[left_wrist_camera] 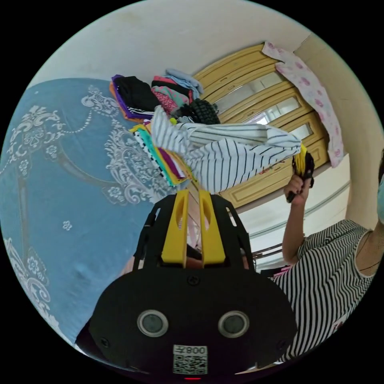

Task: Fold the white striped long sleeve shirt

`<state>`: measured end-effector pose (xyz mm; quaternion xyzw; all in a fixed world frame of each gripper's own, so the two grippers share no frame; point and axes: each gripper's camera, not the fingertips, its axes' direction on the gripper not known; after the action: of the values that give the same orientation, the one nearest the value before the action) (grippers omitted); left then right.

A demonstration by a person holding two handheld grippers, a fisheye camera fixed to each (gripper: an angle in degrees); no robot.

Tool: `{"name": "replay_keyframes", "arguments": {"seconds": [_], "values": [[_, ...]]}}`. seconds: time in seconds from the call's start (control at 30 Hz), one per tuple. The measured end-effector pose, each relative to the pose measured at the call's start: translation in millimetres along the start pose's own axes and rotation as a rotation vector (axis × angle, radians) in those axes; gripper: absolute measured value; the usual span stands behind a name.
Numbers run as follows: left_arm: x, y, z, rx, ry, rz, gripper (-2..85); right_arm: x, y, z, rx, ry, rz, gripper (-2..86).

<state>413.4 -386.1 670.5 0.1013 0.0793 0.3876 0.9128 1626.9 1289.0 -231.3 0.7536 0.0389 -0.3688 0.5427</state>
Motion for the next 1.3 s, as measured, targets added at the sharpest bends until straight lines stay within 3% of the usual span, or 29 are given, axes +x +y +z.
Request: {"name": "replay_keyframes", "arguments": {"seconds": [0.2, 0.6, 1.07, 1.3], "values": [[-20.6, -28.1, 17.9, 0.027, 0.135, -0.108, 6.6, 63.0, 18.2, 3.5, -0.082, -0.086, 0.094, 0.5], [-80.4, -66.0, 76.6, -0.012, 0.287, -0.418, 8.1, 155.5, -17.8, -48.3, -0.002, -0.117, 0.077, 0.4], [-95.7, -179.5, 110.7, -0.137, 0.147, -0.543, 10.7, 254.6, -54.8, -40.8, -0.038, -0.199, 0.063, 0.5], [-80.1, -212.1, 109.9, -0.173, 0.13, -0.594, 2.4, 299.6, -78.3, -32.8, -0.054, -0.231, 0.071, 0.5]]}}
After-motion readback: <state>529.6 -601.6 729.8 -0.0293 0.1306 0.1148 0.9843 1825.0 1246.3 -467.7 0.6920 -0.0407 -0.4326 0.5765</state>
